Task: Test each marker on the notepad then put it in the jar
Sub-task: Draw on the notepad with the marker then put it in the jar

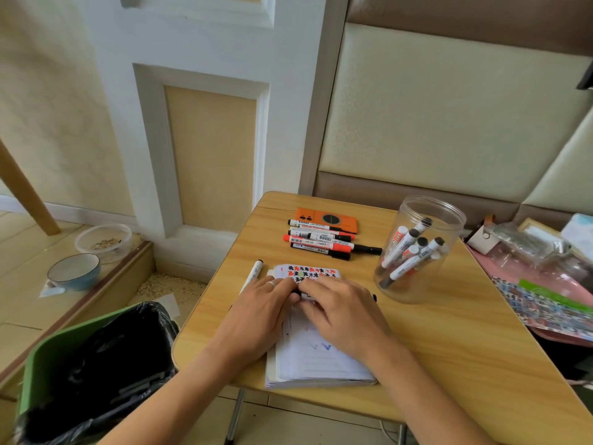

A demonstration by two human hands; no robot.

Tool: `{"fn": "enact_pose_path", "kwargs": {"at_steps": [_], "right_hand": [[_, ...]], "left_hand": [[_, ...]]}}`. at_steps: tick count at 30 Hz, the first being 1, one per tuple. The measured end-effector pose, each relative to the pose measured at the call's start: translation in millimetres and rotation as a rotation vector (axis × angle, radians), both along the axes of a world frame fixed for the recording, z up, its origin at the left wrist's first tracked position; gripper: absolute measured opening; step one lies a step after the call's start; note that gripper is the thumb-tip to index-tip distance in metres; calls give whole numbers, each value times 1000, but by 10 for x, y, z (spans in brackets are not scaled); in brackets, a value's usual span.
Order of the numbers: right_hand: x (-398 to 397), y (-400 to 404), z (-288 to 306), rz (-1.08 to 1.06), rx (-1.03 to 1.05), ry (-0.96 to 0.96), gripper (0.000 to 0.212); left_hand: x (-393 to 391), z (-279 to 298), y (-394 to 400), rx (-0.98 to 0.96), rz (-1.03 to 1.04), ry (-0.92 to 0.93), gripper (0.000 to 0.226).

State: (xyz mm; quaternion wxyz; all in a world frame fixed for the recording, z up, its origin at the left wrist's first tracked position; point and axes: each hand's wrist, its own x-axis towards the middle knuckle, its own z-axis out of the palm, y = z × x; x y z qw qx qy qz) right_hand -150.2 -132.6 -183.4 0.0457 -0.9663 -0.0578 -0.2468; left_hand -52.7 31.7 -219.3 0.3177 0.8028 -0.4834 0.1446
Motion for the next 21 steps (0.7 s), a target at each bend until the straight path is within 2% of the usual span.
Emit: {"fn": "enact_pose_path", "kwargs": {"at_steps": [6,12,21], "right_hand": [[-7,15,38,29,-20,32,19],[-15,18,77,25,-33,113,31],[-70,-50,134,-68,82,248,29]], "left_hand": [[10,21,19,-30,-3,-13,38],[15,14,33,-41,-15,-6,38],[-20,32,30,0,41,-87,28]]}}
